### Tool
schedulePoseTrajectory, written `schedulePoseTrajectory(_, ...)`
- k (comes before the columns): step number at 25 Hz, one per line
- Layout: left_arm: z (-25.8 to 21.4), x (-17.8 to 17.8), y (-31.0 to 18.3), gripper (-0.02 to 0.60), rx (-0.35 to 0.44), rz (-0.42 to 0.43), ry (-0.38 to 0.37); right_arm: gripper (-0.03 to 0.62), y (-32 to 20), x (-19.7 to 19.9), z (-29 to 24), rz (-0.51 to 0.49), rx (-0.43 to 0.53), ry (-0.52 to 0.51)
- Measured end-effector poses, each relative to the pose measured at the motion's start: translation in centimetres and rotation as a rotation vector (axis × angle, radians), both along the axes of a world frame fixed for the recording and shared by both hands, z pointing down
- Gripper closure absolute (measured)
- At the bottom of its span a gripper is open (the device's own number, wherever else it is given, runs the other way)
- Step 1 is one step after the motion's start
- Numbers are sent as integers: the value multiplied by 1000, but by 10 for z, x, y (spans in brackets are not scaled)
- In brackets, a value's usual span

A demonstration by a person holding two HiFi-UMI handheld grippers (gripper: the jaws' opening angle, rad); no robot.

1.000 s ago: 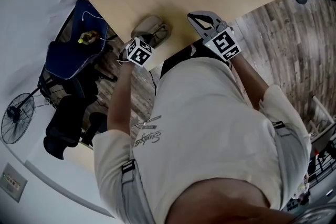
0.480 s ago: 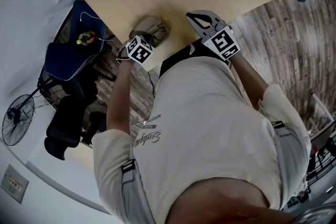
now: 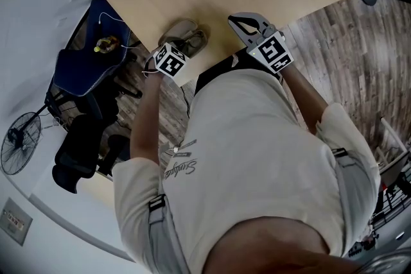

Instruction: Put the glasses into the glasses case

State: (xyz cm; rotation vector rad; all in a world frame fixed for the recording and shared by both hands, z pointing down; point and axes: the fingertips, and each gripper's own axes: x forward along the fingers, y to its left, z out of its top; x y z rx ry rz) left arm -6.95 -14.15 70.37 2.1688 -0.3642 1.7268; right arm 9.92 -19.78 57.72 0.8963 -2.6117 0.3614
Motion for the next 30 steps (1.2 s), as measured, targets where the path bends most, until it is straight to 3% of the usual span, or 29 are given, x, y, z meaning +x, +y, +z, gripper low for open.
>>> schedulePoseTrajectory(11, -14, -7, -8, 505, 63, -38, 5, 600, 3, -3, 3, -16, -8, 10)
schedulePoseTrajectory(18, -55, -9, -24, 541, 204, -154, 97, 600, -3, -19, -12, -74, 27, 31)
schedulePoseTrajectory(21, -72, -12, -26, 549, 241, -220, 142, 600, -9, -28, -20, -86, 30, 16)
schedulePoseTrajectory(25, -92, -19, -32, 560, 305, -344, 211, 600, -24, -34, -35, -45, -22, -84)
schedulePoseTrajectory(30, -126, -35, -44, 563, 435, -605, 366, 600, -33, -41, -54, -46, -3, -105)
